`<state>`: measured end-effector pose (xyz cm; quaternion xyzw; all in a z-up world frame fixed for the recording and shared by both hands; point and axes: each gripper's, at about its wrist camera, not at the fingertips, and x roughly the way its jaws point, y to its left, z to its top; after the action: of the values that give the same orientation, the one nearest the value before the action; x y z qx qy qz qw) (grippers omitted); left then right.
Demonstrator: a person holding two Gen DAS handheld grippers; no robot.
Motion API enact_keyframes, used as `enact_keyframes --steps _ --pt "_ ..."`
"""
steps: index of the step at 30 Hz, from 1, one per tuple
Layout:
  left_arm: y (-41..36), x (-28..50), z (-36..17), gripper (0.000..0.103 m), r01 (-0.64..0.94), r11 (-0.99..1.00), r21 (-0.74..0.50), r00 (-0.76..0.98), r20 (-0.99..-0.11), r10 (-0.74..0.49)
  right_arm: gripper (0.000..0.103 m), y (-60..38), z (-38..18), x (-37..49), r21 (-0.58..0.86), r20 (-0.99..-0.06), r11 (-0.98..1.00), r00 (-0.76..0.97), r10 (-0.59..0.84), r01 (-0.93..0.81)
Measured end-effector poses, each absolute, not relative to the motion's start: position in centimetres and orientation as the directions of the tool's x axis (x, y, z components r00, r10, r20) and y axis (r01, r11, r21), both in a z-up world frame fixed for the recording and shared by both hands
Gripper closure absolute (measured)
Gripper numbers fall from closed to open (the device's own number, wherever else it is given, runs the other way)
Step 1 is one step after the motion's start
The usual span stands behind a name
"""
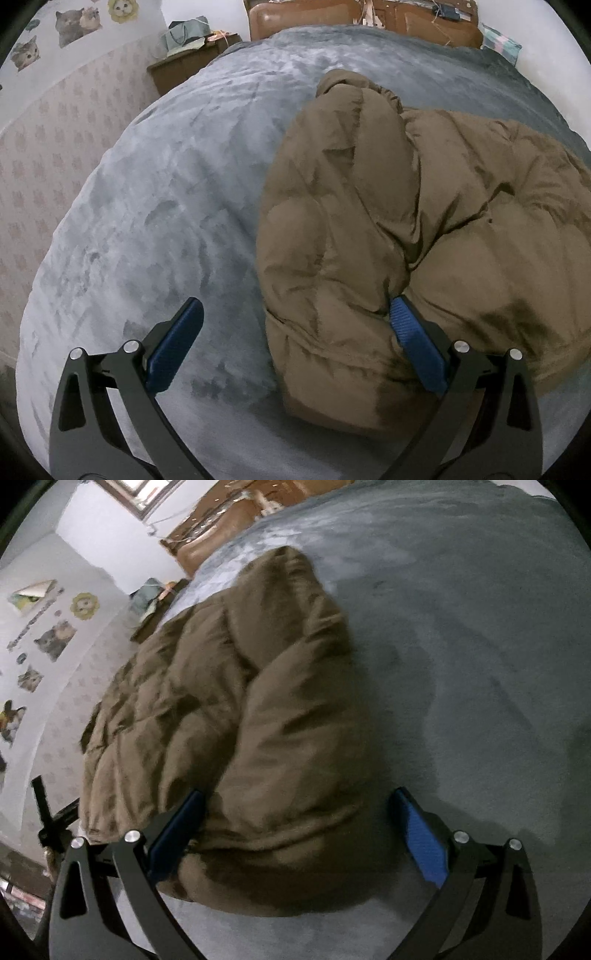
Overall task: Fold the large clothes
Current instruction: 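Grasp the jacket side with the right tool and fold it over the body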
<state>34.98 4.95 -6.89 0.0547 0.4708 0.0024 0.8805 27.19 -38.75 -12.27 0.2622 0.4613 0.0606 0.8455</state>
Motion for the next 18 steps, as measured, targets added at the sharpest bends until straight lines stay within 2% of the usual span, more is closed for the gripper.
enact_keyframes --steps 13,16,18 --pt "4.5 34.6 -6.9 0.003 0.057 0.991 0.119 0.552 -0.831 0.068 0.005 -35.7 -11.1 30.5 0.413 -0.789 0.904 0.538 0.297 0.106" --pt "4.5 34.7 -6.9 0.003 0.052 0.993 0.11 0.55 -0.833 0.063 0.016 -34.9 -10.8 31.2 0.378 -0.81 0.921 0.515 0.281 0.093" --pt "4.7 34.7 -6.9 0.003 0.049 0.994 0.098 0.547 -0.835 0.055 0.027 -34.0 -10.4 31.5 0.342 -0.823 0.937 0.505 0.26 0.075"
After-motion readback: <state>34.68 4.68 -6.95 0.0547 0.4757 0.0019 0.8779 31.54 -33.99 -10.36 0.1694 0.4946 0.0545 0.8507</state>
